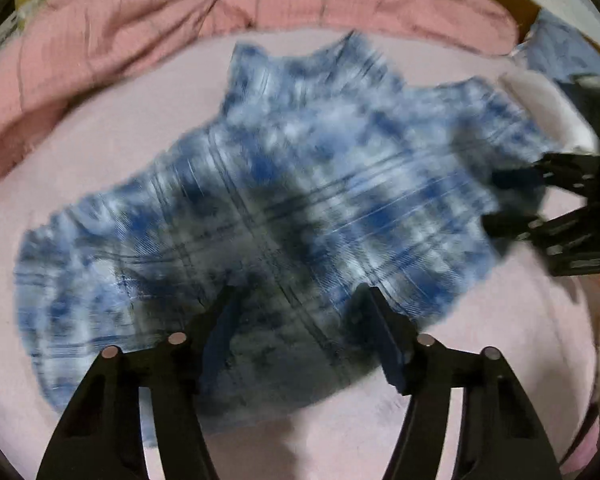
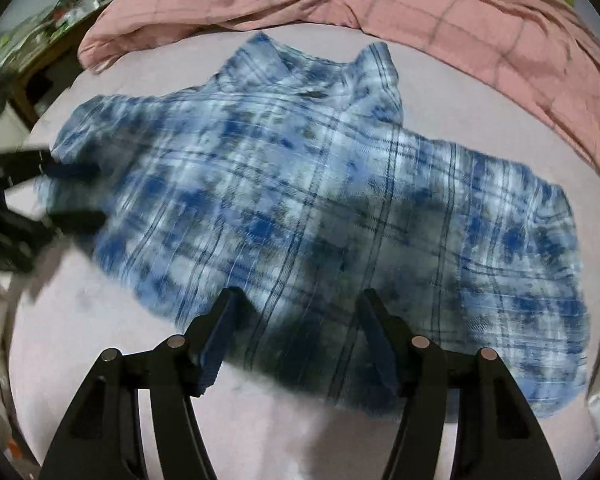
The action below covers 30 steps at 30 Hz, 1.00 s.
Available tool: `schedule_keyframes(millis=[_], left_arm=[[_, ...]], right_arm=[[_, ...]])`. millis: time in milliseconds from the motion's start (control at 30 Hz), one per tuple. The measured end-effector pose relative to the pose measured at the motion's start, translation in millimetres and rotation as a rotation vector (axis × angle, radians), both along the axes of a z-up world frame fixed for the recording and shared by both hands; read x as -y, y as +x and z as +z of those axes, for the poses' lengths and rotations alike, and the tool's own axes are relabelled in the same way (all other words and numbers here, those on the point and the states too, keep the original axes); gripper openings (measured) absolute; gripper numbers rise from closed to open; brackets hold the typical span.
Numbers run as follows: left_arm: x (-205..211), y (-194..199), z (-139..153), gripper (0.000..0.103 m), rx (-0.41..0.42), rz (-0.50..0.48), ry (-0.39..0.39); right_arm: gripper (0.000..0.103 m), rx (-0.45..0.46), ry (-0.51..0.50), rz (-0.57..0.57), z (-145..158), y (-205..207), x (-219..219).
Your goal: Fold large clothes
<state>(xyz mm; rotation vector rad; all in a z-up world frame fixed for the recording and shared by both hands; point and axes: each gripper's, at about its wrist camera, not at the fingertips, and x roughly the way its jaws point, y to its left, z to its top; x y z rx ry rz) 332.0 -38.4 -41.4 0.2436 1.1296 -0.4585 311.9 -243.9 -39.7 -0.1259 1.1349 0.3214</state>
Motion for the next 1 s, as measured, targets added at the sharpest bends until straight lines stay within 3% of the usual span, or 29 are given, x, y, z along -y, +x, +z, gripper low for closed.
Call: schedule_keyframes(millis=[133, 267, 400, 467, 600, 633, 700, 767, 900, 1000], left_arm=[[-3, 8, -4, 0.060, 0.086, 0.084, -0.065], [-12, 12, -8, 0.061, 0.187, 0.077, -0.116], [-24, 15, -2, 0.059, 0.232, 0.125, -0.127], [-26, 14, 5, 0.049, 0.238, 0.139, -0.112], [-39, 3, 30, 0.025, 0.216, 0.180, -0.167], [-40, -4, 38, 0.019, 0.216, 0.186, -0.168], [-36, -17, 49, 0.017, 0.204, 0.180, -0.184], [-27, -29, 49, 0.012, 0.147, 0.157, -0.189], [-13, -43, 31, 0.011, 0.067, 0.174, -0.142], [-22, -42, 7, 0.011, 0.026, 0.243, -0.203]], right_arm=[[0.064, 0.101, -0.055, -0.108, -9, 19, 11], [0.064, 0.145, 0.035, -0.177, -17, 31, 36], [0.063, 0.212, -0.002, -0.282, -14, 33, 56], [0.058, 0.228, 0.004, -0.343, -11, 35, 67], [0.052, 0.258, 0.167, -0.346, 23, 19, 80], [0.051, 0.251, 0.179, -0.336, 27, 16, 76], [0.046, 0.168, 0.192, -0.298, 35, 9, 64], [0.043, 0.098, 0.242, -0.248, 35, 5, 50], [0.035, 0.016, 0.286, -0.196, 28, -3, 25], [0.033, -0.001, 0.260, -0.233, 16, -6, 20]])
